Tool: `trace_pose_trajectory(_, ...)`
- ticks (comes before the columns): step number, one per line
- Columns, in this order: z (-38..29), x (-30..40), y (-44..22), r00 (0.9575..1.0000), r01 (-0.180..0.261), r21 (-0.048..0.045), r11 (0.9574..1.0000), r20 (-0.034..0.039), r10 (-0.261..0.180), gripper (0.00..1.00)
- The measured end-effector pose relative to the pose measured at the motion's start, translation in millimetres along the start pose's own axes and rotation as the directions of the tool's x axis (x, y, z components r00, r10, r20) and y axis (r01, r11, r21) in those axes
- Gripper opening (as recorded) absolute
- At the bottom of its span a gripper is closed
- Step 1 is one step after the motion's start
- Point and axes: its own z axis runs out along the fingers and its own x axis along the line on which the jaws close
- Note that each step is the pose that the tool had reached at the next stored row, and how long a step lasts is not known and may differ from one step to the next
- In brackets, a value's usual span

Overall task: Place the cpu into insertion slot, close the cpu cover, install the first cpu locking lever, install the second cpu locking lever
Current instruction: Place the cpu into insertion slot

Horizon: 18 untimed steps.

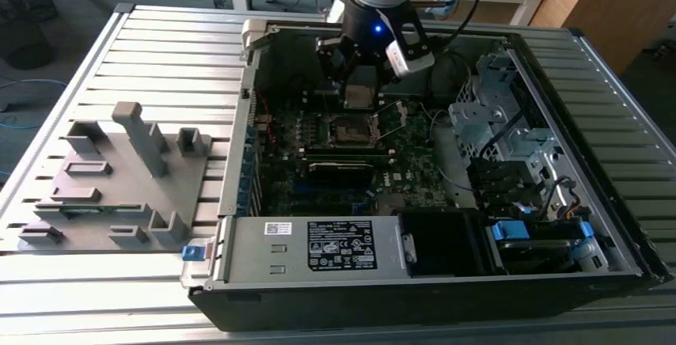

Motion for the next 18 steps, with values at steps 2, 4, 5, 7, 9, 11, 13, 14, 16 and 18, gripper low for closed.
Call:
trace_pose_trajectory(2, 0.5, 0.1, 0.0, 1.0000, 0.000, -0.0001, 1.0000, 0.0001, 0.000, 0.54)
trace_pose_trajectory(4, 1.0, 0.1, -0.1, 1.0000, 0.000, -0.0001, 1.0000, 0.0002, 0.000, 0.54)
trace_pose_trajectory(5, 1.2, 0.1, -0.1, 1.0000, 0.001, -0.0001, 1.0000, 0.0001, -0.001, 0.54)
trace_pose_trajectory(7, 1.6, 0.2, -0.1, 1.0000, 0.001, -0.0001, 1.0000, 0.0002, -0.001, 0.54)
trace_pose_trajectory(9, 2.0, 0.3, -0.1, 1.0000, 0.001, -0.0001, 1.0000, 0.0003, -0.001, 0.54)
trace_pose_trajectory(11, 2.7, 0.4, -0.2, 1.0000, 0.001, -0.0001, 1.0000, 0.0003, -0.001, 0.54)
trace_pose_trajectory(13, 3.4, 0.5, -0.2, 1.0000, 0.002, -0.0001, 1.0000, 0.0003, -0.002, 0.54)
trace_pose_trajectory(14, 3.6, 0.5, -0.2, 1.0000, 0.002, 0.0000, 1.0000, 0.0003, -0.002, 0.54)
trace_pose_trajectory(16, 4.2, 0.6, -0.2, 1.0000, 0.002, -0.0003, 1.0000, 0.0005, -0.002, 0.54)
trace_pose_trajectory(18, 4.6, 0.7, -0.3, 1.0000, 0.002, 0.0000, 1.0000, 0.0004, -0.002, 0.54)
